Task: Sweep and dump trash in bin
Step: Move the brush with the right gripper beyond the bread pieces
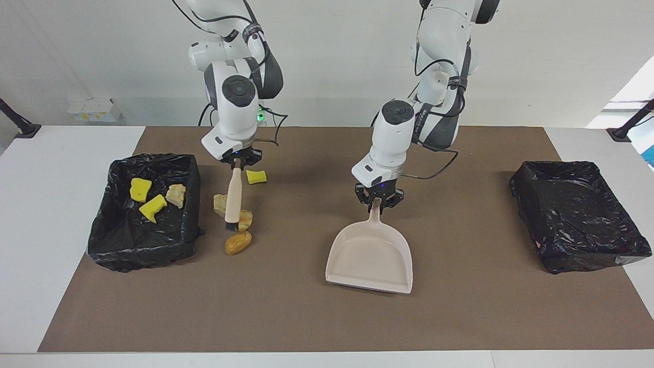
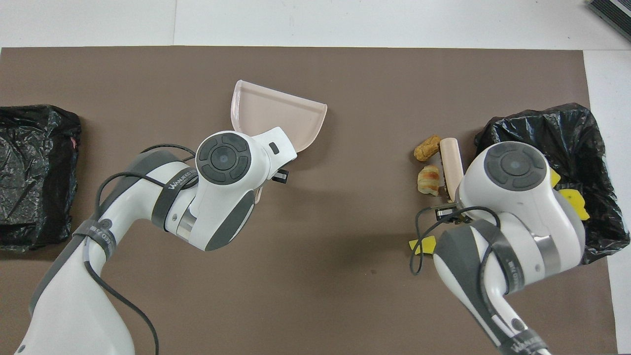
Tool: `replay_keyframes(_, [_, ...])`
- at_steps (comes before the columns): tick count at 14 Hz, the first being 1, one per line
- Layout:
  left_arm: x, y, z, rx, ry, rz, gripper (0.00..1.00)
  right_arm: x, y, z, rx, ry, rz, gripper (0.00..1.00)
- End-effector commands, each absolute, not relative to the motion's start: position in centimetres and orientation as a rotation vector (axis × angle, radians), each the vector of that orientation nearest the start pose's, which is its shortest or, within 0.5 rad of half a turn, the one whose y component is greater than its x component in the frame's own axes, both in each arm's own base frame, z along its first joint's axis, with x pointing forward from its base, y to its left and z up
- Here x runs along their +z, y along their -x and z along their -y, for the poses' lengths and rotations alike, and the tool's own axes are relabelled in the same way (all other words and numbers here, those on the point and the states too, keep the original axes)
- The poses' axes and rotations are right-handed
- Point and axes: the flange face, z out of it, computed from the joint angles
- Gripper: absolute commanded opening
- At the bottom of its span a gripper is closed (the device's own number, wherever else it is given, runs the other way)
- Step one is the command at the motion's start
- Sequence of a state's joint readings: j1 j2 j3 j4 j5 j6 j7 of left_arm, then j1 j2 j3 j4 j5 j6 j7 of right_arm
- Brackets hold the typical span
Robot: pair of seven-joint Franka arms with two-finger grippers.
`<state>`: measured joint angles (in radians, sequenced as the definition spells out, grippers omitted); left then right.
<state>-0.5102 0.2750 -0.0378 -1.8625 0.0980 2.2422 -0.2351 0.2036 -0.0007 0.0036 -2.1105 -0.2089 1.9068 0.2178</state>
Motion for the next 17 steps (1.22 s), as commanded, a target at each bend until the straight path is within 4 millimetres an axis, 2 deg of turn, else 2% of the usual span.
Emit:
replay_keyframes(1, [39.5,-53.8,31.0,-0.125,2.933,-0.864,0.00,39.2,-52.2,-6.3,0.247,3.390,0.275,0.00])
replay_keyframes(2, [39.4,-53.7,30.7,-0.080,2.867,-1.032,0.00,39.3,-51.9,-6.0,0.286,3.394,0.325,0.00])
replay_keyframes(3, [39.5,-53.6,30.3,-0.043,2.807,-1.170,0.00,39.0,-51.1,-5.9,0.344,3.400,0.297,0.00])
replay_keyframes(6, [39.4,-52.7,29.5,0.076,2.653,-1.461,0.00,38.5,-49.0,-4.8,0.409,3.423,0.200,0.00])
replay_keyframes(9, [39.4,-52.5,29.1,0.125,2.500,-1.702,0.00,36.0,-47.9,-3.8,0.363,3.423,0.205,0.00])
replay_keyframes(11, [39.2,-52.8,28.1,0.158,2.384,-1.872,0.00,34.4,-48.3,-5.9,0.338,3.427,0.189,0.00])
replay_keyframes(12, [39.1,-52.5,28.1,0.186,2.353,-1.914,0.00,34.1,-48.6,-8.1,0.332,3.420,0.224,0.00])
replay_keyframes(14, [39.1,-52.0,27.8,0.218,2.314,-1.965,0.00,33.6,-49.7,-9.9,0.310,3.387,0.182,0.00])
replay_keyframes(17, [38.9,-51.0,27.4,0.301,2.283,-2.004,0.00,33.3,-50.7,-14.9,0.302,3.303,0.198,0.00])
